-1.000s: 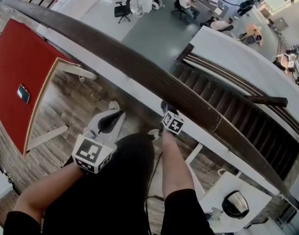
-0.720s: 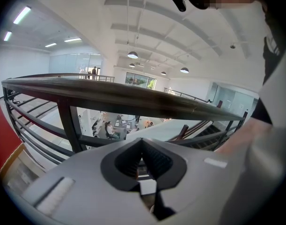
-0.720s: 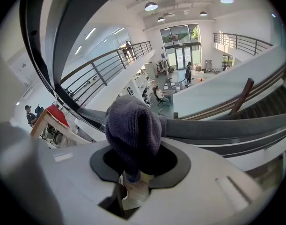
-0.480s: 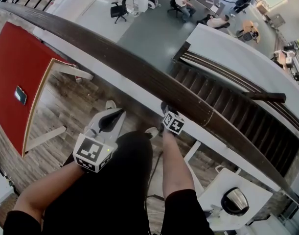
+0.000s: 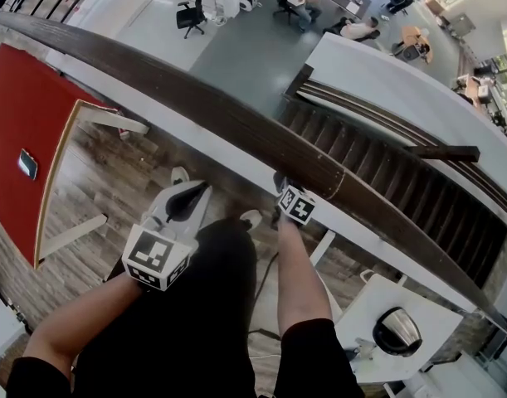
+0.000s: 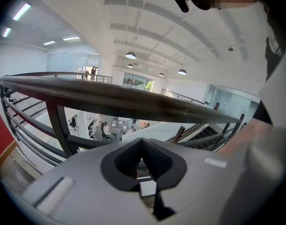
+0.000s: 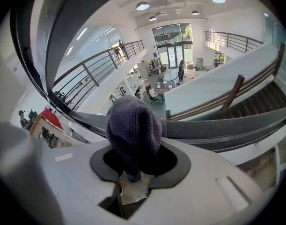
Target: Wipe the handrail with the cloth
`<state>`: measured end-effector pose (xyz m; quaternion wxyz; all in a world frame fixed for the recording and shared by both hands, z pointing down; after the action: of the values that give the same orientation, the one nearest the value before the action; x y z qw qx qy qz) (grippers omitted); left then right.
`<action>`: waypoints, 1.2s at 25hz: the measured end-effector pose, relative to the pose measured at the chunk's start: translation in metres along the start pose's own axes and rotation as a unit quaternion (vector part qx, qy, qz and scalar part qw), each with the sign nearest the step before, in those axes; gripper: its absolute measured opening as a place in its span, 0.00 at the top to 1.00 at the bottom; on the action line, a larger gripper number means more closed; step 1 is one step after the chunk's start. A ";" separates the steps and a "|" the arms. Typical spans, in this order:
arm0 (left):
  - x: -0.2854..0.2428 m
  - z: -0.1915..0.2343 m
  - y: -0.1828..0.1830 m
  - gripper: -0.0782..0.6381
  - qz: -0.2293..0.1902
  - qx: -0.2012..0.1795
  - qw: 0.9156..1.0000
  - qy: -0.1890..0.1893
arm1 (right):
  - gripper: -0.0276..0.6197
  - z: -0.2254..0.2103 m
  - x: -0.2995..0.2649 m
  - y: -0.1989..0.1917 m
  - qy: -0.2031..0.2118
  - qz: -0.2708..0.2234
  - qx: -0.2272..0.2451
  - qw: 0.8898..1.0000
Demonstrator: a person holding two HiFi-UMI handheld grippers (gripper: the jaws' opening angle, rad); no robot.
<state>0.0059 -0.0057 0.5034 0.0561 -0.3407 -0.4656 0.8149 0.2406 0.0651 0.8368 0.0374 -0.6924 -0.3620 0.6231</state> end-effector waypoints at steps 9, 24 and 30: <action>-0.007 -0.013 -0.004 0.89 -0.002 0.008 1.000 -0.001 | 0.79 -0.019 0.008 -0.004 -0.002 0.001 -0.009 1.000; -0.017 -0.026 0.004 0.89 -0.022 0.033 0.999 0.012 | 0.78 -0.044 0.017 -0.007 -0.003 0.014 -0.005 1.000; -0.017 -0.027 0.004 0.89 -0.020 0.031 0.999 0.019 | 0.78 -0.064 0.024 -0.008 -0.013 0.015 -0.020 1.000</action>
<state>0.0361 0.0041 0.5001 0.0920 -0.3443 -0.4458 0.8211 0.2925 0.1099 0.8347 0.0098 -0.6903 -0.3646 0.6248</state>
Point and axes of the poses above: the fingertips, and each gripper's own axes: x backward along the fingers, z to its left, y out of its top, the point moved 2 cm from there along x, backward along the fingers, and after that the axes turned 8 degrees about x, right-handed, at the moved point
